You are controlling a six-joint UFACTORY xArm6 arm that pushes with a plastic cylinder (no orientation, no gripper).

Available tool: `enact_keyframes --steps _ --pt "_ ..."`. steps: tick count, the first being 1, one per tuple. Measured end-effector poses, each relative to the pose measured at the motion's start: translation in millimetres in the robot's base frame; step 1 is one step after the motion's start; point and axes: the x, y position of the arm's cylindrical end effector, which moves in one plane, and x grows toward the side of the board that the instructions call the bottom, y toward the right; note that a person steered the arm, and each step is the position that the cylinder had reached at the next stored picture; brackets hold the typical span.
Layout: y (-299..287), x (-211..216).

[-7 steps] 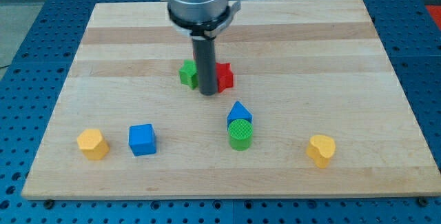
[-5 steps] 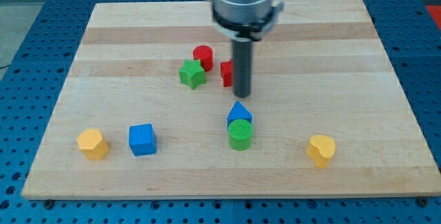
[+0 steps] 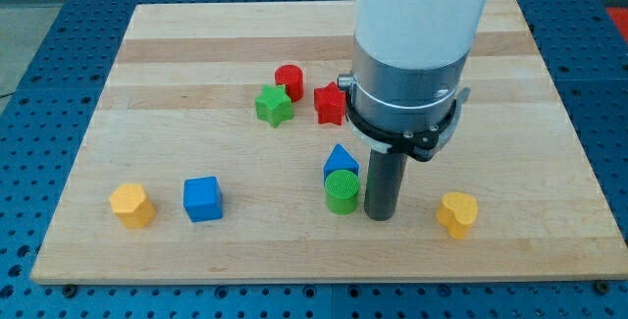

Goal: Move the green blocks closer to the left of triangle

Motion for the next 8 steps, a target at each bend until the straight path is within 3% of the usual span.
enact_keyframes --steps 1,4,6,7,8 --pt "18.3 -15.7" --pt "-61.0 -26.2" --pt "-1.2 -74.4" --pt "-23.0 -95.2" --pt "-81.5 -95.2"
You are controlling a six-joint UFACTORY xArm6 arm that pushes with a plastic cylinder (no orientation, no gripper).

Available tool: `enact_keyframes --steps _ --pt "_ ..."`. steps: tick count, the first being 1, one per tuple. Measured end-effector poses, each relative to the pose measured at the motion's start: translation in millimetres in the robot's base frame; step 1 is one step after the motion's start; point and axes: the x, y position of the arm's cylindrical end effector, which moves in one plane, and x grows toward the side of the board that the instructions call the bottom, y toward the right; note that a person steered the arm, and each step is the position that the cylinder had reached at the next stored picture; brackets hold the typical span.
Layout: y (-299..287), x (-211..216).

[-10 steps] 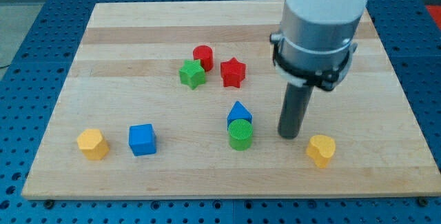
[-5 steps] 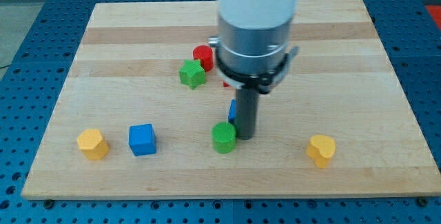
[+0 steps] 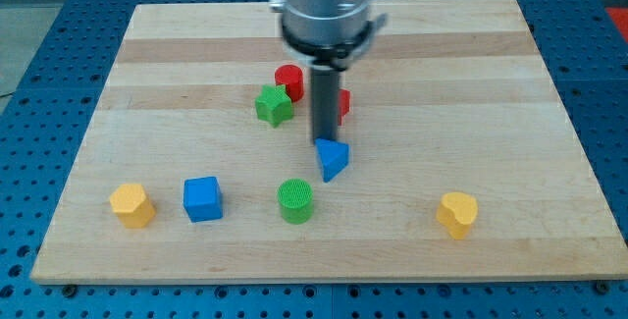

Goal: Move the green blocks closer to the left of triangle

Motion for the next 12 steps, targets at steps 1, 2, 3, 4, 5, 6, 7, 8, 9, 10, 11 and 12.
enact_keyframes --steps 1,2,3,4,5,6,7,8,9,10,11,12 --pt "-59.9 0.0" --pt "-113.1 0.0" --pt "-166.3 -12.3" --pt "-180.3 -51.4" --pt "-165.5 -86.1" --pt "-114.0 -90.9" --pt "-66.6 -79.0" --pt "-25.3 -53.2" --pt "-18.3 -37.5" --pt "-17.1 -42.6" --pt "13.7 -39.8" --pt "30.1 -22.0"
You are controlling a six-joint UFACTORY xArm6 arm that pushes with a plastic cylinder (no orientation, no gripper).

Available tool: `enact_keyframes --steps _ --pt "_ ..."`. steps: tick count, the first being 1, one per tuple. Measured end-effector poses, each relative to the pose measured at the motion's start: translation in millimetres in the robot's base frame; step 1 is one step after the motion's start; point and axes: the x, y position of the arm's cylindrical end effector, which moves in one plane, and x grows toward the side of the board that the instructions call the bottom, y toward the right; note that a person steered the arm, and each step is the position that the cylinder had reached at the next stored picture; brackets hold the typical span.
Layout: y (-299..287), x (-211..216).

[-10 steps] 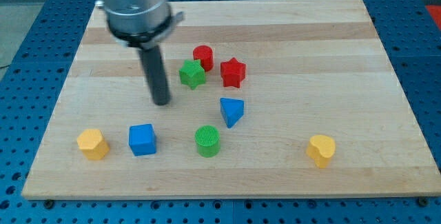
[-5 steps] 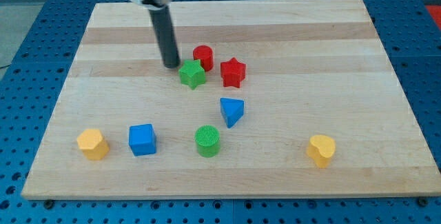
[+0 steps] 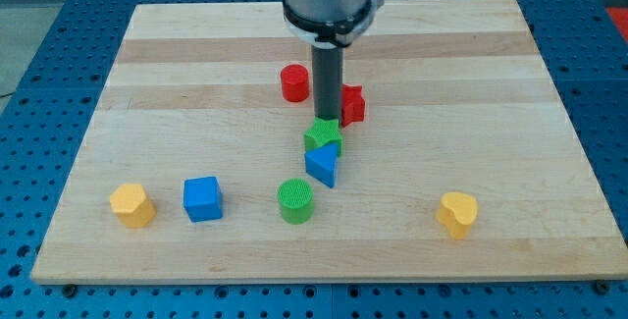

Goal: Move the green blocks closer to the left of triangle

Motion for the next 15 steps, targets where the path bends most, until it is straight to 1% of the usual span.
enact_keyframes --steps 1,2,3,4,5,6,7,8,9,11,13,14,15 --pt "-17.3 7.9" --pt "-15.9 8.8" --pt "4.6 25.5" --pt "-13.0 29.7" --pt "-53.2 30.0" --pt "-70.1 34.2" --pt "-57.0 28.4" --pt "-29.9 22.2" --pt "-29.8 32.8" --pt "-55.1 48.7" --pt "-92.9 76.7" --pt "-93.6 69.1" --pt "-86.8 50.5"
